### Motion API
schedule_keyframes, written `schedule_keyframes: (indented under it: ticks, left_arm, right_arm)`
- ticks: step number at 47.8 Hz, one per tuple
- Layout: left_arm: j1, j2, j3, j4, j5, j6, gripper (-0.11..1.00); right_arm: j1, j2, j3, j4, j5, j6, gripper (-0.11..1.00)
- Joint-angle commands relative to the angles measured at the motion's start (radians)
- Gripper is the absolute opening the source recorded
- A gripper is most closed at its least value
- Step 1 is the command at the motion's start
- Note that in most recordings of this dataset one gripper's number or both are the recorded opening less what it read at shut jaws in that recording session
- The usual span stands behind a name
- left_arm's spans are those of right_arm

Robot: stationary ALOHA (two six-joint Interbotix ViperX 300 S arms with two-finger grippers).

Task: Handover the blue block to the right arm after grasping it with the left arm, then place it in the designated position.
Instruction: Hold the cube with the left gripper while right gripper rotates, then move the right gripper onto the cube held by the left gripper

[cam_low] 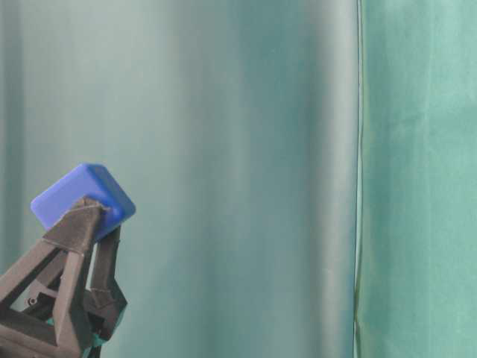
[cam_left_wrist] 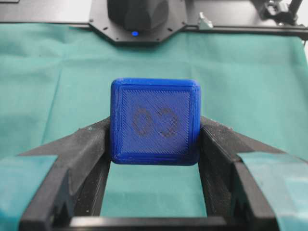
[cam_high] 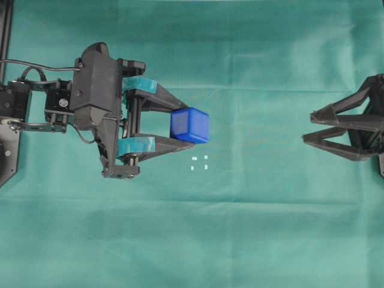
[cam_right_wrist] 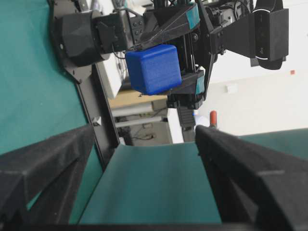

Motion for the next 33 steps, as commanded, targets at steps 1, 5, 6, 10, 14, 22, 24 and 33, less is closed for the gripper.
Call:
schedule_keyframes:
  ticks: [1, 5, 6, 10, 14, 22, 24, 33]
  left_arm:
    - [0.002, -0.017, -0.012, -0.003, -0.003, 0.000, 0.47]
    - [0.002, -0.017, -0.011, -0.002, -0.003, 0.000, 0.47]
    - [0.002, -0.017, -0.011, -0.002, -0.003, 0.000, 0.47]
    - [0.002, -0.017, -0.011, -0.003, -0.003, 0.000, 0.47]
    - [0.002, -0.018, -0.011, -0.003, -0.003, 0.000, 0.47]
    - [0.002, -0.018, -0.011, -0.002, -0.003, 0.000, 0.47]
    - [0.002, -0.018, -0.011, -0.003, -0.003, 0.000, 0.47]
    - [0.002, -0.018, -0.009, -0.003, -0.003, 0.000, 0.47]
  right_arm:
    - [-0.002, 0.031, -0.043, -0.003, -0.008, -0.003, 0.92]
    - [-0.002, 0.060, -0.061, -0.005, -0.009, -0.017, 0.92]
    - [-0.002, 0.067, -0.067, -0.005, -0.012, -0.021, 0.92]
    - [-0.002, 0.106, -0.092, -0.005, -0.025, -0.035, 0.92]
    - [-0.002, 0.143, -0.117, -0.005, -0.044, -0.046, 0.92]
    - [-0.002, 0.221, -0.176, -0.005, -0.060, -0.057, 0.92]
    - [-0.002, 0.241, -0.190, -0.005, -0.061, -0.063, 0.92]
    - [-0.002, 0.331, -0.264, -0.005, -0.061, -0.115, 0.92]
